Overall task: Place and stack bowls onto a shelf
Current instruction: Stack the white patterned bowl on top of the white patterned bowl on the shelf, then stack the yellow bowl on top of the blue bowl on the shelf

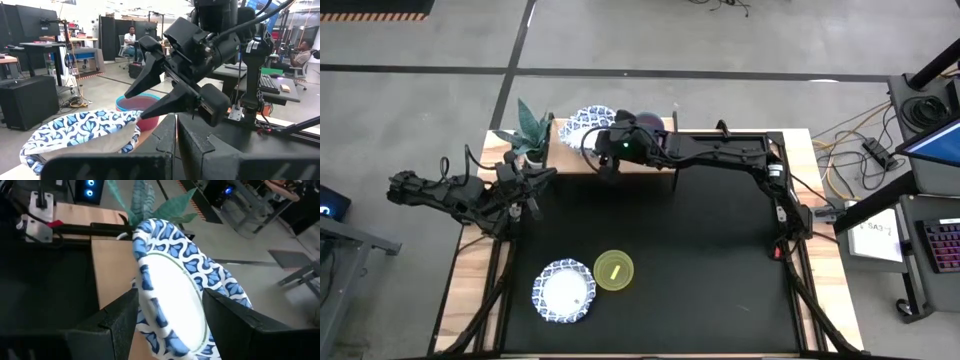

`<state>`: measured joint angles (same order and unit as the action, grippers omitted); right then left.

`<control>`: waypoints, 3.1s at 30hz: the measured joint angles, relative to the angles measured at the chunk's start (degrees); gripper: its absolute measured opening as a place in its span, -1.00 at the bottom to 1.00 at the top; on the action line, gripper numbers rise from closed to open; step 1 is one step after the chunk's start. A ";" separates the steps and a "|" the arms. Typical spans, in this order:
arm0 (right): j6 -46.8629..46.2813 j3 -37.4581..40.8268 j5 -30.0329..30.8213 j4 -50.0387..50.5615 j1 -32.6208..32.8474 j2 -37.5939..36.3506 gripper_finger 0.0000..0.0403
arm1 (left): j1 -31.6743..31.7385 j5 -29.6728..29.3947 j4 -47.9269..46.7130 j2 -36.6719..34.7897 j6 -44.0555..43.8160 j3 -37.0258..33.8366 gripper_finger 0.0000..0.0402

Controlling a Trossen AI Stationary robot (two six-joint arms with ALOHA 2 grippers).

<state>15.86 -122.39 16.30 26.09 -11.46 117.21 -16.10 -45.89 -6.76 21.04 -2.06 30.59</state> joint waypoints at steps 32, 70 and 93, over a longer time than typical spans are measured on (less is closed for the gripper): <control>-3.29 0.84 -6.50 -5.56 -0.62 1.65 -0.95 | 0.00 0.00 -0.82 -0.02 -0.38 0.02 -1.00; -12.12 79.45 -9.03 -21.95 20.12 -60.92 -0.96 | -0.02 28.73 -4.88 37.21 -24.06 13.64 -1.00; -12.82 90.65 -9.28 -22.15 20.37 -75.43 -0.95 | 0.02 39.34 -34.76 71.61 -27.35 32.26 -0.09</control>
<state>3.04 -31.75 7.03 3.95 8.91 41.78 -16.08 -6.55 -41.52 92.65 -29.41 62.85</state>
